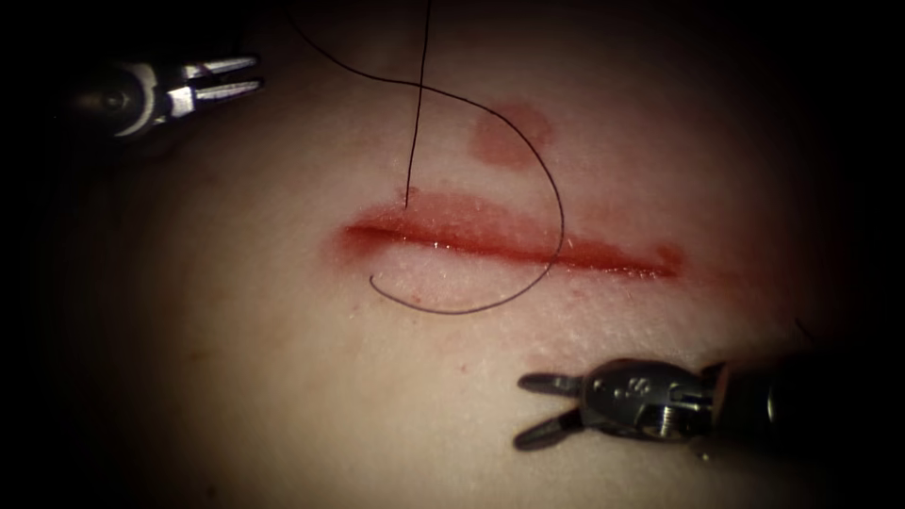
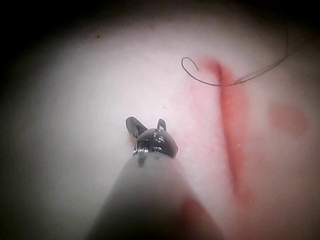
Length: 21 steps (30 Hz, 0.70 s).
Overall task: Wound Closure
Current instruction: Use the right gripper to pull the suture through.
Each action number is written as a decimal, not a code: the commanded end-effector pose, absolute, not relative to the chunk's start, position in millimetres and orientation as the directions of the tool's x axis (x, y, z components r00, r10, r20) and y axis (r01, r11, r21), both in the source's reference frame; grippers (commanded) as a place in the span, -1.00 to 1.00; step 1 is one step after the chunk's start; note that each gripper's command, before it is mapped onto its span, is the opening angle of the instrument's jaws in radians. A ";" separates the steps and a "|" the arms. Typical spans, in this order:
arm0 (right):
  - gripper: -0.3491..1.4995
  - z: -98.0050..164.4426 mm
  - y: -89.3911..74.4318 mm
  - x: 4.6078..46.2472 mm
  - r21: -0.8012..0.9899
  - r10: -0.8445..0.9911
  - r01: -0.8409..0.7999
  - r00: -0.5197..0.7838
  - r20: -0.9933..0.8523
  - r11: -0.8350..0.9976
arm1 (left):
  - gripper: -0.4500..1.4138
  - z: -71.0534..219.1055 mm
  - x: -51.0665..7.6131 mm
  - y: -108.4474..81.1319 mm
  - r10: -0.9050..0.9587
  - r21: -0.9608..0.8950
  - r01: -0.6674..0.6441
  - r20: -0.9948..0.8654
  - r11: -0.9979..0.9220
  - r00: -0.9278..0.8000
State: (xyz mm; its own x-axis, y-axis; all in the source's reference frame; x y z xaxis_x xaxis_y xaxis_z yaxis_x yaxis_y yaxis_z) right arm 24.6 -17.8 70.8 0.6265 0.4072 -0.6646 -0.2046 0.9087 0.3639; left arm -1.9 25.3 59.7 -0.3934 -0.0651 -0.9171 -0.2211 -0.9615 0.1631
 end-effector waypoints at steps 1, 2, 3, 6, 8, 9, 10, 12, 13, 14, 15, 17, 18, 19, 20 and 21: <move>0.98 72.4 -17.4 26.7 0.335 0.390 -0.211 0.630 -0.672 0.918 | -0.89 60.5 -2.5 25.5 -0.066 0.165 -0.223 -0.917 -0.961 -0.393; 0.98 72.8 -16.9 27.3 0.320 0.385 -0.220 0.630 -0.675 0.922 | -0.89 60.5 -2.6 25.5 -0.066 0.165 -0.223 -0.917 -0.961 -0.394; 0.98 73.0 -16.3 27.9 0.301 0.376 -0.228 0.627 -0.682 0.926 | -0.89 60.5 -2.6 25.5 -0.066 0.165 -0.223 -0.917 -0.961 -0.394; 0.98 73.1 -14.4 29.8 0.250 0.349 -0.246 0.591 -0.727 0.936 | -0.89 60.5 -2.6 25.5 -0.066 0.165 -0.223 -0.917 -0.961 -0.394; 0.92 73.2 -13.2 31.1 0.207 0.315 -0.246 0.572 -0.758 0.947 | -0.89 60.5 -2.6 25.4 -0.066 0.165 -0.223 -0.917 -0.961 -0.394; 0.91 73.3 -12.8 31.6 0.183 0.292 -0.240 0.571 -0.767 0.953 | -0.89 60.5 -2.6 25.4 -0.066 0.165 -0.224 -0.917 -0.961 -0.394; 0.91 73.7 -12.3 32.2 0.162 0.274 -0.239 0.577 -0.769 0.957 | -0.89 60.5 -2.6 25.4 -0.066 0.165 -0.224 -0.917 -0.961 -0.394; 0.91 74.4 -11.8 33.1 0.151 0.273 -0.250 0.576 -0.770 0.956 | -0.89 60.5 -2.7 25.4 -0.066 0.166 -0.224 -0.916 -0.960 -0.395; 0.91 75.0 -11.5 33.7 0.142 0.268 -0.254 0.579 -0.770 0.957 | -0.89 60.5 -2.7 25.4 -0.066 0.166 -0.224 -0.916 -0.960 -0.395; 0.91 75.6 -11.5 34.2 0.133 0.262 -0.255 0.582 -0.770 0.958 | -0.89 60.5 -2.7 25.4 -0.066 0.166 -0.225 -0.916 -0.960 -0.395; 0.91 76.1 -11.4 34.6 0.128 0.261 -0.260 0.583 -0.769 0.957 | -0.89 60.5 -2.8 25.4 -0.066 0.166 -0.225 -0.916 -0.960 -0.395; 0.91 77.5 -11.5 35.7 0.115 0.258 -0.270 0.584 -0.770 0.956 | -0.89 60.5 -2.8 25.4 -0.065 0.166 -0.226 -0.916 -0.960 -0.396; 0.89 78.7 -11.5 36.6 0.088 0.233 -0.263 0.597 -0.768 0.961 | -0.89 60.6 -2.9 25.3 -0.065 0.167 -0.228 -0.915 -0.959 -0.399; 0.89 79.1 -11.5 37.0 0.081 0.227 -0.260 0.603 -0.764 0.962 | -0.89 60.6 -3.0 25.3 -0.065 0.167 -0.228 -0.915 -0.959 -0.399; 0.89 79.5 -11.4 37.3 0.071 0.217 -0.253 0.613 -0.760 0.965 | -0.89 60.6 -3.0 25.3 -0.065 0.168 -0.228 -0.915 -0.959 -0.399; 0.87 79.8 -11.3 37.5 0.065 0.211 -0.251 0.618 -0.758 0.966 | -0.89 60.6 -3.0 25.3 -0.065 0.168 -0.229 -0.915 -0.959 -0.399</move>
State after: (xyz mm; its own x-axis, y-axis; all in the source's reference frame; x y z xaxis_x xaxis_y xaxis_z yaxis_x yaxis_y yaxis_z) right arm 36.9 -10.9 79.3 0.6191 0.2065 -0.7576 -0.2524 0.9659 0.0570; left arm -2.6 25.1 60.0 -0.3997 -0.0640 -0.9144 -0.2286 -0.9591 0.1671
